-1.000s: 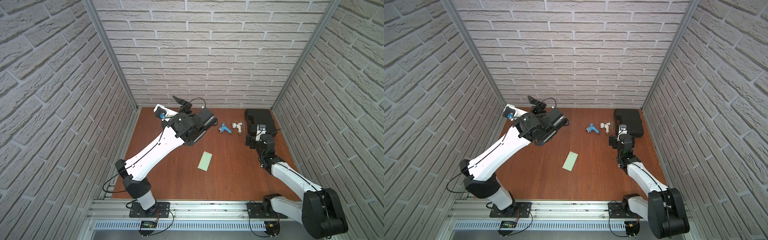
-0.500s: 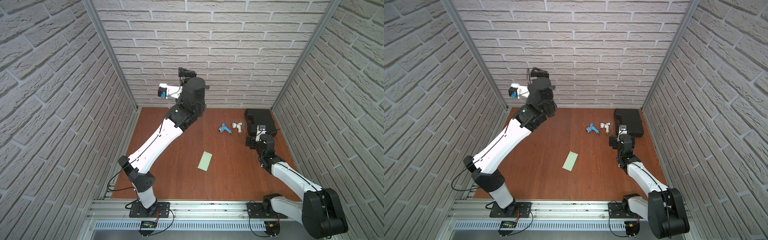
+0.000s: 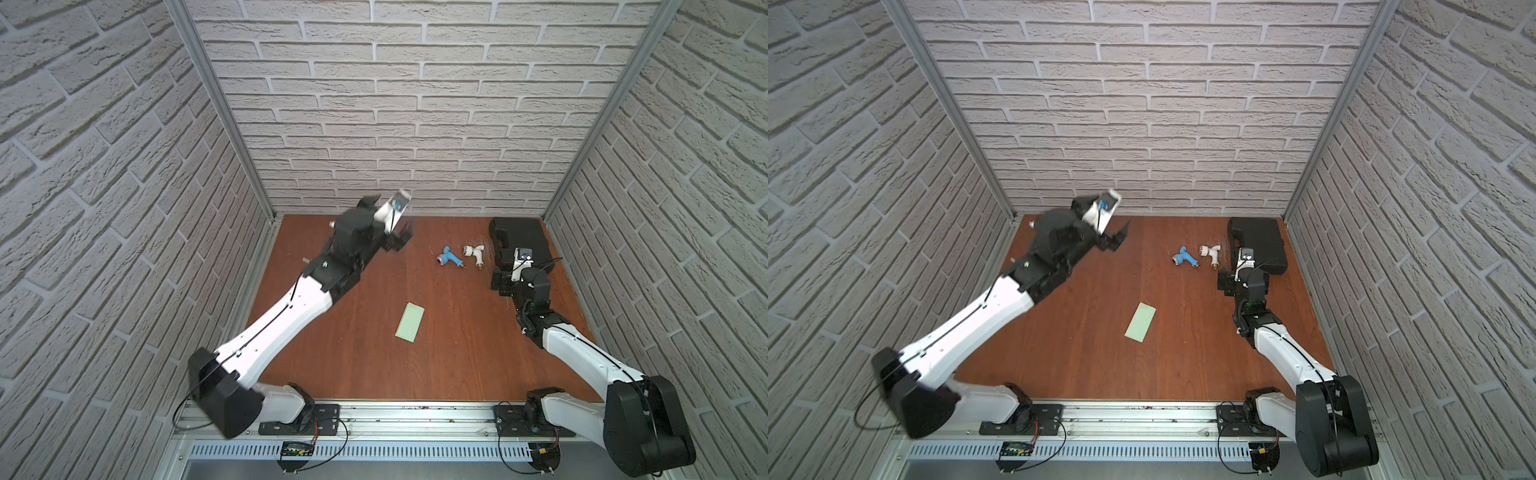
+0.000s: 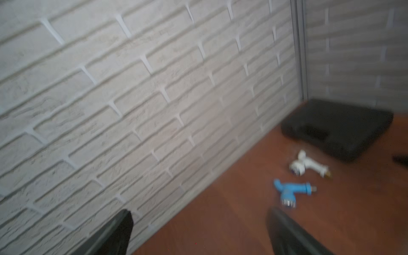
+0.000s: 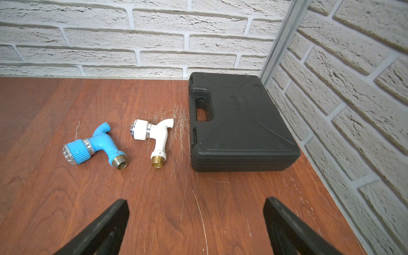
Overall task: Fold the square paper along the opposite sides
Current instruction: Reset both arms
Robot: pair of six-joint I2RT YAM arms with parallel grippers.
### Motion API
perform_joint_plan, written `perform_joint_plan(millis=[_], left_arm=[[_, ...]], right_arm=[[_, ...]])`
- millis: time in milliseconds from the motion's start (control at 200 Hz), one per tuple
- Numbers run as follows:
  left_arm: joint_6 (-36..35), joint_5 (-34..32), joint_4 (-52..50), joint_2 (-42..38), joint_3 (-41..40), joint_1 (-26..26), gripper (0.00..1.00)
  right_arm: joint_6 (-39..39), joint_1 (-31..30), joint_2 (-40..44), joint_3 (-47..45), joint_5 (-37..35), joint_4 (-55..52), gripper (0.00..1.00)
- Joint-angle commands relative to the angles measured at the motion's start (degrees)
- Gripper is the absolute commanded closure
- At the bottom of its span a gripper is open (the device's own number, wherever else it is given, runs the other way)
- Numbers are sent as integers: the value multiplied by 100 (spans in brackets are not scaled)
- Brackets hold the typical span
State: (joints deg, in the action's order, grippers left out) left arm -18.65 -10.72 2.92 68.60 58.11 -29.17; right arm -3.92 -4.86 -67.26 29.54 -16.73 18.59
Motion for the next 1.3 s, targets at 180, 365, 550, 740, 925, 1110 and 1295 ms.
perform_joint_plan(millis=[180, 365, 550, 740, 925, 1110, 1295], left_arm=[[693, -103, 3211, -1634, -4089, 1970, 2], [985, -233, 5005, -273, -4762, 2388, 8], [1154, 380, 7610, 2159, -4987, 2600, 8], [1278, 999, 7030, 2170, -4738, 2869, 7], [1634, 1405, 5019, 2009, -3752, 3263, 2], [1839, 1801, 4734, 2021, -3587, 3531, 2], [1838, 1764, 4740, 2025, -3587, 3518, 1]], right_arm=[[32, 22, -333, -325, 458, 901, 1], [236, 26, -652, -568, 592, 1369, 1], [475, 51, -945, -724, 852, 2010, 1], [759, 96, -886, -1176, 870, 2880, 1], [524, 488, -1790, -997, 1309, 3295, 1], [433, 677, -2011, -663, 1704, 3001, 1], [443, 673, -2047, -714, 1735, 3168, 1]])
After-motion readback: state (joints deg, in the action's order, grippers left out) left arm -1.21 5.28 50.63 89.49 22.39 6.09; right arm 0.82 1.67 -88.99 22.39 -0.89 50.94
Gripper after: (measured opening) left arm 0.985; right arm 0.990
